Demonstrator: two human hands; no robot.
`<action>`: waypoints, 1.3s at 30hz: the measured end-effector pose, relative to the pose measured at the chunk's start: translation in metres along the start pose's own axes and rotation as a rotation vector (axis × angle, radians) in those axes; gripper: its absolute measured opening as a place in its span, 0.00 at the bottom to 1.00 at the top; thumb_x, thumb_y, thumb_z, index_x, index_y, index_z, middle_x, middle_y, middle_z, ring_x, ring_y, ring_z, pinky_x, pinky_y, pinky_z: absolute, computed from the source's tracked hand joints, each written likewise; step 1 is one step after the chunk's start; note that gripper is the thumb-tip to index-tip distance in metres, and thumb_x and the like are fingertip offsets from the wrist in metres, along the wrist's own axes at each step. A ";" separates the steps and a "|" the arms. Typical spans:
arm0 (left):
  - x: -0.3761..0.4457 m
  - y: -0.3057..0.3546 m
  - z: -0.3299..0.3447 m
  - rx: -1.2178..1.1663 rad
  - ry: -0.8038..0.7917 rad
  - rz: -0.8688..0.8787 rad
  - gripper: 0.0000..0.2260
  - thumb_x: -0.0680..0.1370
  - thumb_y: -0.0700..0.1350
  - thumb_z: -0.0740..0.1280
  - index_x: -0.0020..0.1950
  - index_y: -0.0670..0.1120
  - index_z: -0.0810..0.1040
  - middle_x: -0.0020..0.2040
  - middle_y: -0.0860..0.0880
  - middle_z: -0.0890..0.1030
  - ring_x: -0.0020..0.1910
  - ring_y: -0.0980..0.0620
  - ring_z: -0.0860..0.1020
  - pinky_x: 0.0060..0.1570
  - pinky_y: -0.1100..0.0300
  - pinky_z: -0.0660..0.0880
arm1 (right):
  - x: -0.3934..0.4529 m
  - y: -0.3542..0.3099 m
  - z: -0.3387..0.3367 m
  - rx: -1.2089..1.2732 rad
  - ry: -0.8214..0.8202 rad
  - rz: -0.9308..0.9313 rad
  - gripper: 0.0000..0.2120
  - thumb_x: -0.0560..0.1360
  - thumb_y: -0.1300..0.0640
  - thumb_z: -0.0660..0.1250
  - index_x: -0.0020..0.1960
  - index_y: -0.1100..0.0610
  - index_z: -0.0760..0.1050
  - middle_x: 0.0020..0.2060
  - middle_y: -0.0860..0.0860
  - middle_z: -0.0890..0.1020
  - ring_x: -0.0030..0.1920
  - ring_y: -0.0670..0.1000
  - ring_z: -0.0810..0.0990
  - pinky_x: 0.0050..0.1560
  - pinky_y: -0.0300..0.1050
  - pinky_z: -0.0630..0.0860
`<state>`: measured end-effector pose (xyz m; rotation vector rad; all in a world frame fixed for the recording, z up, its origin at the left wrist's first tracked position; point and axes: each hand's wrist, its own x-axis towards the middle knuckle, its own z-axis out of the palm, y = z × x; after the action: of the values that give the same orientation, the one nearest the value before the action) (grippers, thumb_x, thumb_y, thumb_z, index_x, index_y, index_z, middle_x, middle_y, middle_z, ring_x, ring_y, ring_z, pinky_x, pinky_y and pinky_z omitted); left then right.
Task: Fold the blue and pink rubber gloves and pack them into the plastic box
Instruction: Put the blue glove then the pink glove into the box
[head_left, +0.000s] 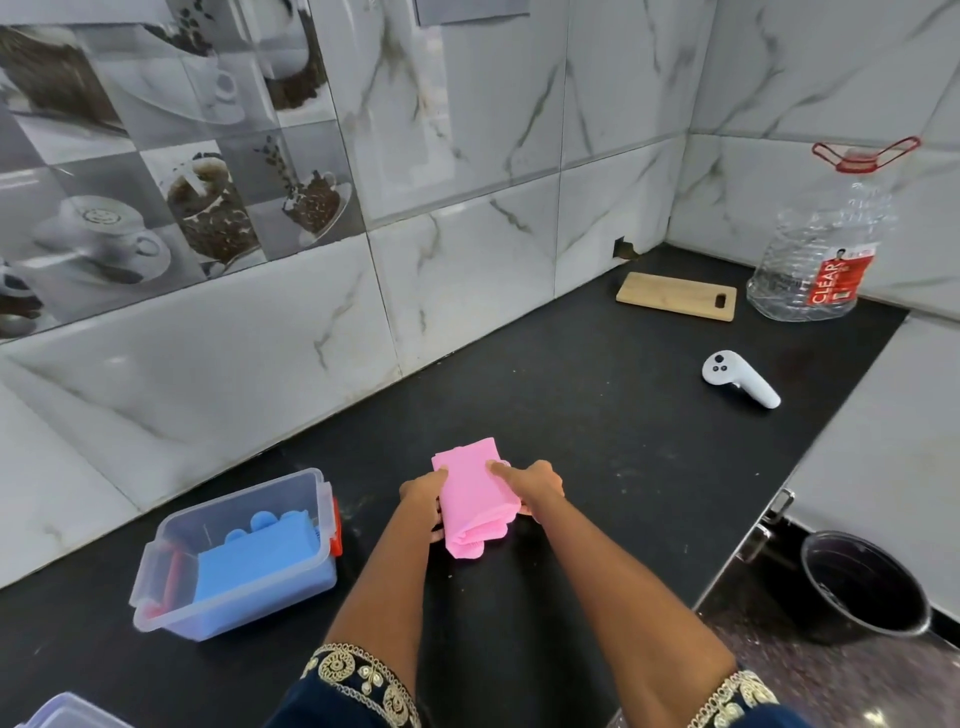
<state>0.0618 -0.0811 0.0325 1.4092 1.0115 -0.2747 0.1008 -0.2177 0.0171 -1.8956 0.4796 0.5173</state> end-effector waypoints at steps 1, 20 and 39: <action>0.000 -0.001 -0.001 -0.015 -0.027 -0.011 0.21 0.78 0.51 0.66 0.66 0.40 0.72 0.61 0.41 0.79 0.59 0.41 0.78 0.56 0.47 0.76 | 0.000 0.000 0.001 -0.025 0.003 -0.005 0.25 0.68 0.42 0.74 0.49 0.59 0.69 0.51 0.56 0.79 0.53 0.57 0.82 0.54 0.53 0.81; -0.008 0.007 -0.016 -0.432 -0.157 0.206 0.31 0.72 0.37 0.73 0.72 0.47 0.64 0.66 0.39 0.75 0.63 0.36 0.75 0.58 0.32 0.73 | 0.002 -0.017 0.025 0.317 -0.054 -0.121 0.21 0.66 0.55 0.79 0.56 0.60 0.77 0.58 0.57 0.81 0.56 0.58 0.80 0.59 0.53 0.78; -0.040 0.037 -0.101 -0.921 -0.020 0.670 0.28 0.75 0.28 0.65 0.73 0.39 0.62 0.71 0.35 0.69 0.69 0.36 0.69 0.65 0.32 0.68 | -0.069 -0.096 0.115 0.593 -0.287 -0.046 0.49 0.58 0.43 0.82 0.68 0.65 0.64 0.62 0.60 0.76 0.59 0.60 0.79 0.60 0.56 0.78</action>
<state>0.0225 0.0008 0.1019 0.8026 0.4711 0.6080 0.0812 -0.0701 0.0888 -1.2394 0.3480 0.5354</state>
